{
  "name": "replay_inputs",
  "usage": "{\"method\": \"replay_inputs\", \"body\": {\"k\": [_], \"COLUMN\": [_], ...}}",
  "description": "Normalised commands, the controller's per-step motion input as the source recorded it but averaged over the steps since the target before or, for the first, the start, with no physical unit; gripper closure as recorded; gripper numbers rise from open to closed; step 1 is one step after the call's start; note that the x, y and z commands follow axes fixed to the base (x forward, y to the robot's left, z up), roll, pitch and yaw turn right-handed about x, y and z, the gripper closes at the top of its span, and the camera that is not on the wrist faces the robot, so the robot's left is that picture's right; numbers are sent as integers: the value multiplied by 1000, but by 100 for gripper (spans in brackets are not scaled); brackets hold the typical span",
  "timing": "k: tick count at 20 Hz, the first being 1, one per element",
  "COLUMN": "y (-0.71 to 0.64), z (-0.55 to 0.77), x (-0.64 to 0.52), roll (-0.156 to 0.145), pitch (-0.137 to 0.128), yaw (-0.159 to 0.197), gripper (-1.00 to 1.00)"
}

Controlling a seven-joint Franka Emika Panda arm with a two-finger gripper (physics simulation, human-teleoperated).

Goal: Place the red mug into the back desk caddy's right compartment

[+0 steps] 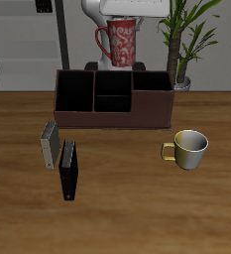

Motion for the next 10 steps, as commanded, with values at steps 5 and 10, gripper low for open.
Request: {"method": "replay_inputs", "body": {"k": [5,10], "y": [94,64], "z": [-29,-108], "x": [-319,-260], "roll": [37,-3], "pitch": [-10,19], "yaw": [33,-18], "gripper": [100,100]}}
